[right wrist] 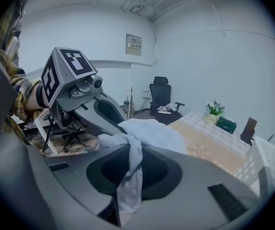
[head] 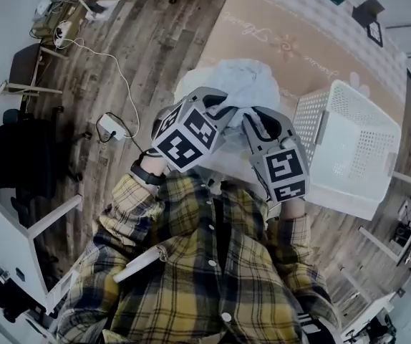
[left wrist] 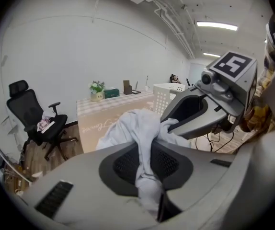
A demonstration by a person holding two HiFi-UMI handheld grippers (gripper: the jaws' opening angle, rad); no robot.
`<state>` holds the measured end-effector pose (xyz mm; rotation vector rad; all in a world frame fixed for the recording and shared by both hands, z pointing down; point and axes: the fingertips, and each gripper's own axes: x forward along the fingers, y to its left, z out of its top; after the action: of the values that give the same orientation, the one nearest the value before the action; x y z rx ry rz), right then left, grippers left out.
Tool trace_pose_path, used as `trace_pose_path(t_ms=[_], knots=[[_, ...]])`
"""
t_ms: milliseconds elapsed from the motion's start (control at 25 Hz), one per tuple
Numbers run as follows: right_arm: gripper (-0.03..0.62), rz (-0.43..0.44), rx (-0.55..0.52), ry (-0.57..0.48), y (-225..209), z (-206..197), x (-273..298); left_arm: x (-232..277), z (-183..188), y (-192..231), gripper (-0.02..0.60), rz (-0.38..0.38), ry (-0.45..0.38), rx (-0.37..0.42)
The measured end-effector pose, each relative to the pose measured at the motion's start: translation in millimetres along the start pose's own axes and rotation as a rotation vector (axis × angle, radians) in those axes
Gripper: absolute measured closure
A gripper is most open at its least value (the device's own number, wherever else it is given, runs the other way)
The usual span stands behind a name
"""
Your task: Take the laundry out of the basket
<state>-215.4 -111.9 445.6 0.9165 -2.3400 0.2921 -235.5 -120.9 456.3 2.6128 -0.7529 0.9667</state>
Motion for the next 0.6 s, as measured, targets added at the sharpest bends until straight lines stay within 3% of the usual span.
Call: trace_pose_path(t_ms=[280,600], knots=[[0.511,0.008,0.055,0.049,-0.7,-31.5,21.1,23.9,-26.8,-0.8,0.494,-0.018,0.026,-0.054],[0.507,0.02,0.085,0.066,-3.0,-38.5,24.8,30.5,-30.3,2.1,0.477,-0.022,0.001,-0.093]])
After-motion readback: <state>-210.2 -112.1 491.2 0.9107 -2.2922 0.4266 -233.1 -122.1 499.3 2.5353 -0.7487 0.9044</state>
